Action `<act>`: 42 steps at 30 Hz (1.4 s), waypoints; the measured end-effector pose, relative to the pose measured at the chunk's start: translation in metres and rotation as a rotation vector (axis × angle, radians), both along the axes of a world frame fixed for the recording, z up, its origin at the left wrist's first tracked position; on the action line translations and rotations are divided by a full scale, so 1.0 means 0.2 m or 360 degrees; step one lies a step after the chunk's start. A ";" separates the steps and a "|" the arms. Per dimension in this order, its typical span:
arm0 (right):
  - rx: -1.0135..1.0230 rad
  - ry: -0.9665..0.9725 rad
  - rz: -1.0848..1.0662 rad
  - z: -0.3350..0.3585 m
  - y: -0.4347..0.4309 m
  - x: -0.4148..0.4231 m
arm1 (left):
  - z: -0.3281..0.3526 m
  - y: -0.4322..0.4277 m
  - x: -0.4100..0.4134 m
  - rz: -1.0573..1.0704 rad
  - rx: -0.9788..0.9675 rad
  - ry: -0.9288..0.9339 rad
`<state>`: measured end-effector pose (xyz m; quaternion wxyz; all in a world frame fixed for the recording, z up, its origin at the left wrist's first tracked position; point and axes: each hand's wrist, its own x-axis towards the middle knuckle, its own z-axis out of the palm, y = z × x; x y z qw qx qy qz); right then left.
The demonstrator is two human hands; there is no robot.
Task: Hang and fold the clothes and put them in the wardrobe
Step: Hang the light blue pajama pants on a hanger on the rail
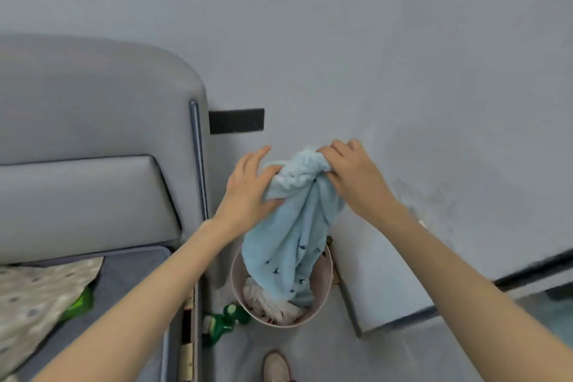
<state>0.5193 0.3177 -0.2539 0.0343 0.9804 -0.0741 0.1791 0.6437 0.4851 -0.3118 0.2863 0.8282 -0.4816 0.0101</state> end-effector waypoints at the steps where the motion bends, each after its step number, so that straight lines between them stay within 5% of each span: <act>1: 0.0054 -0.0053 -0.0051 0.12 0.01 -0.05 | 0.11 0.01 -0.02 -0.0011 -0.0004 -0.0081; 8: 0.0049 -0.0410 -0.0252 0.76 0.06 -0.48 | 0.78 -0.01 -0.30 -0.0321 -0.0225 -0.0224; 23: -0.0036 -0.0883 -0.0639 1.33 0.03 -1.67 | 1.41 -0.43 -1.31 -0.0864 -0.0607 0.0881; 29: -0.0112 -0.0845 -0.0924 1.34 -0.06 -2.21 | 1.52 -0.58 -1.77 -0.0956 -0.0986 0.0506; 34: 0.0356 -0.0581 -0.1151 1.20 -0.06 -2.58 | 1.46 -0.68 -2.04 -0.1087 -0.0958 0.0314; 38: 0.0421 -0.0226 -0.1343 0.95 -0.05 -2.78 | 1.34 -0.72 -2.23 -0.1150 -0.0895 0.0337; 42: 0.0641 -0.0306 -0.1424 0.65 0.04 -2.89 | 1.26 -0.75 -2.44 -0.1289 -0.0887 0.0260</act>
